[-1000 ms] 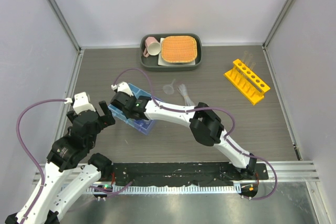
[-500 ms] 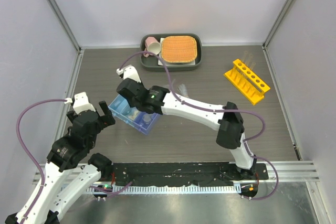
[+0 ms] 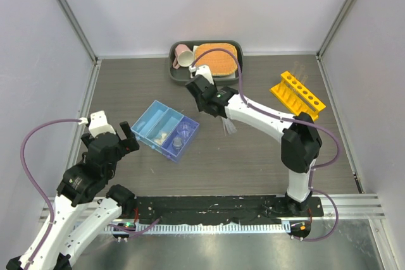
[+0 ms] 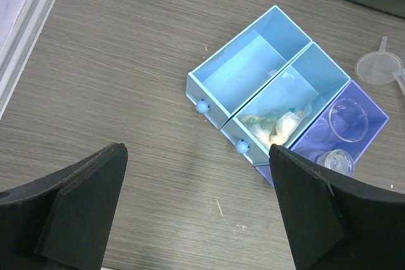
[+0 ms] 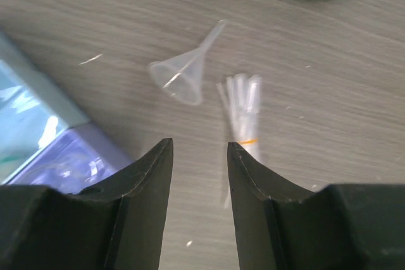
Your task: Organize the chemistry lab equipment
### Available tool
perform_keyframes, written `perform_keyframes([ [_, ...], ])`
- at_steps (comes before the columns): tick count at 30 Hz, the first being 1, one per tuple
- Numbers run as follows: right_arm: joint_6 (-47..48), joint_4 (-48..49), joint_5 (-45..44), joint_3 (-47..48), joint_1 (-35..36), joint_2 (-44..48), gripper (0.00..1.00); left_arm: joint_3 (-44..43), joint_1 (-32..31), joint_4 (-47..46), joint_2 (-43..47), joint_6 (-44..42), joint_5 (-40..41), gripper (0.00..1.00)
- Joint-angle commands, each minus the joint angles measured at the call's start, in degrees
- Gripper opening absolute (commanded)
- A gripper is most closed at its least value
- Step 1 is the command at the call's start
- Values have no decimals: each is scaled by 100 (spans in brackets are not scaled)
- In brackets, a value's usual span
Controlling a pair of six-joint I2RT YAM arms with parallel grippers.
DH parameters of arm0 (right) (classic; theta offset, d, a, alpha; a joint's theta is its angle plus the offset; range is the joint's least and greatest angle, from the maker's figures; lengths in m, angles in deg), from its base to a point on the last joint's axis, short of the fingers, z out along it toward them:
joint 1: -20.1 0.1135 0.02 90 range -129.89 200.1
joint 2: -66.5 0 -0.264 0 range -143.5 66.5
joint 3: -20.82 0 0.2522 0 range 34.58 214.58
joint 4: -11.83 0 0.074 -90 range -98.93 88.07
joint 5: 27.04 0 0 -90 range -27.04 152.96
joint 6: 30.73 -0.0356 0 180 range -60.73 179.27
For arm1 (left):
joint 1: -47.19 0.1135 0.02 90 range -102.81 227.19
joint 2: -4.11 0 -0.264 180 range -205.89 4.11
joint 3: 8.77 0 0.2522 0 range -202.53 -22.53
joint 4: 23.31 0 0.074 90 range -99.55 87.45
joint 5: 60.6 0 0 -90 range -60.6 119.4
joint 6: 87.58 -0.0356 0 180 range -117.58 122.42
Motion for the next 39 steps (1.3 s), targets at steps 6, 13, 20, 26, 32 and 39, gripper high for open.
perform_keyframes([
  [6,1148,216,83,101,-270,-429,47,-52,-6,-253,-46,-109,-39,100],
  [13,1570,436,198,127,-297,-771,47,-52,-6,-261,-46,-118,-66,100],
  [20,1982,656,75,293,-332,-1158,47,-52,-6,-279,-11,-127,-75,100],
  [26,2344,831,-66,408,-350,-1387,47,-52,-15,-279,-11,-144,-83,100],
  [32,2424,875,13,540,-411,-1589,47,-52,-6,-279,-11,-144,-83,100],
  [39,2520,999,-66,663,-438,-1835,44,-52,-6,-270,-20,-144,-57,100],
])
